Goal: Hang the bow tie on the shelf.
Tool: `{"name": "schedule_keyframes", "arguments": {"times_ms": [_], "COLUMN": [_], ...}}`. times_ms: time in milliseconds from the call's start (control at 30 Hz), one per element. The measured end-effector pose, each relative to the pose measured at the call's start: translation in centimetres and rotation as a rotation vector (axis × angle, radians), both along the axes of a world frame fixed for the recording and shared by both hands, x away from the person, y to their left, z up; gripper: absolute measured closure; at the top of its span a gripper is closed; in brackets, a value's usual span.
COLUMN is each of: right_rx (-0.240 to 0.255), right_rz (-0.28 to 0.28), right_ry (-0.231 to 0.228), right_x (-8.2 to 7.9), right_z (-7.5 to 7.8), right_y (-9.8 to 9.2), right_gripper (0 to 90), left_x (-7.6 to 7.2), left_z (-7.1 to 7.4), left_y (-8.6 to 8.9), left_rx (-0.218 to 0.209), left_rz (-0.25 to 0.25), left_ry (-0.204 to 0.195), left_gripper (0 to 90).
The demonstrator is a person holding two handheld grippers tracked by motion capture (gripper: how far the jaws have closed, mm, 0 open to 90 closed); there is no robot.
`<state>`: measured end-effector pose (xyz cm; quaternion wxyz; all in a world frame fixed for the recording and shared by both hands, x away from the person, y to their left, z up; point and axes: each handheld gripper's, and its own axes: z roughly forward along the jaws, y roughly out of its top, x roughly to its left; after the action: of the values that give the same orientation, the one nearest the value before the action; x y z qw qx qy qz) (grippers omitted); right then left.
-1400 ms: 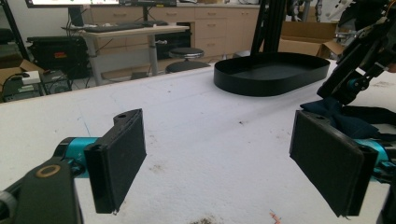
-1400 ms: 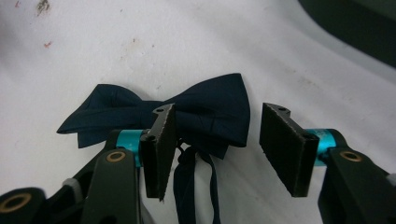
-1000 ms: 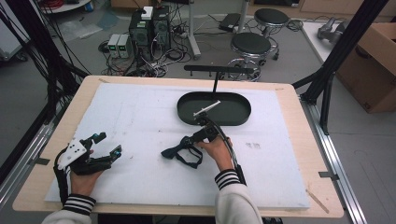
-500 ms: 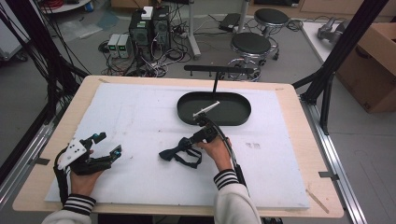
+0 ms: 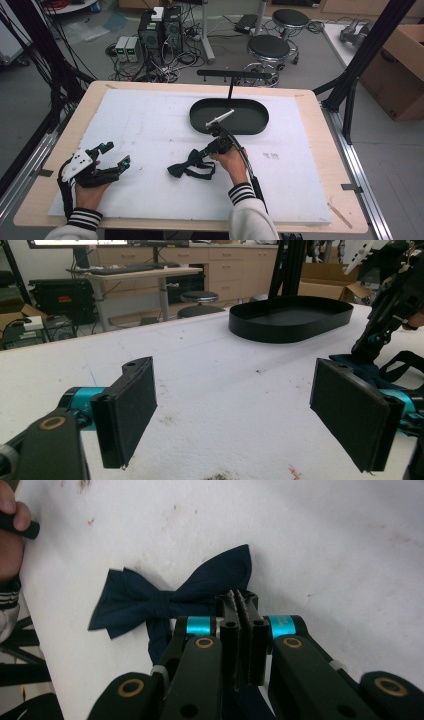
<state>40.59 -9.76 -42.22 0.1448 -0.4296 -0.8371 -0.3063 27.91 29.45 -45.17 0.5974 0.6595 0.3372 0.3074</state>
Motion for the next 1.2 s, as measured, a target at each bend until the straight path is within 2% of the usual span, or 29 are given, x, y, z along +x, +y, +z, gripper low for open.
{"name": "schedule_keyframes", "arguments": {"times_ms": [300,400,433,533,833,967,1167,1200], "right_rx": [-0.003,-0.001,-0.001,-0.009,0.02,0.042,0.042,0.037], "right_rz": [0.009,0.016,0.016,0.016,0.021,0.024,0.022,0.02], "right_ry": [-0.009,-0.021,-0.021,-0.016,0.0,0.007,0.023,0.043], "right_x": [-0.06,-0.1,-0.1,-0.05,-0.03,0.06,0.12,0.13], "right_z": [0.02,0.05,0.05,-0.12,-0.25,-0.28,-0.49,-0.59], "right_y": [0.01,0.1,0.1,0.19,0.39,0.34,0.39,0.43], "right_gripper": [87.8,80.4,80.4,67.1,55.1,54.8,54.8,55.6], "left_x": [0.0,0.0,0.0,0.0,0.0,0.01,0.0,0.0], "left_z": [0.0,0.0,0.0,0.0,0.0,0.0,0.0,0.0], "left_y": [0.01,0.0,0.0,0.0,0.0,0.0,0.0,-0.01], "left_rx": [0.002,0.001,0.001,0.003,0.001,0.001,0.0,-0.001], "left_rz": [0.0,0.0,0.001,0.0,0.001,0.0,0.0,0.0], "left_ry": [-0.001,-0.001,-0.001,-0.001,-0.001,-0.001,0.001,0.0], "left_gripper": [18.9,18.9,18.9,18.9,19.0,19.0,19.0,18.9]}}
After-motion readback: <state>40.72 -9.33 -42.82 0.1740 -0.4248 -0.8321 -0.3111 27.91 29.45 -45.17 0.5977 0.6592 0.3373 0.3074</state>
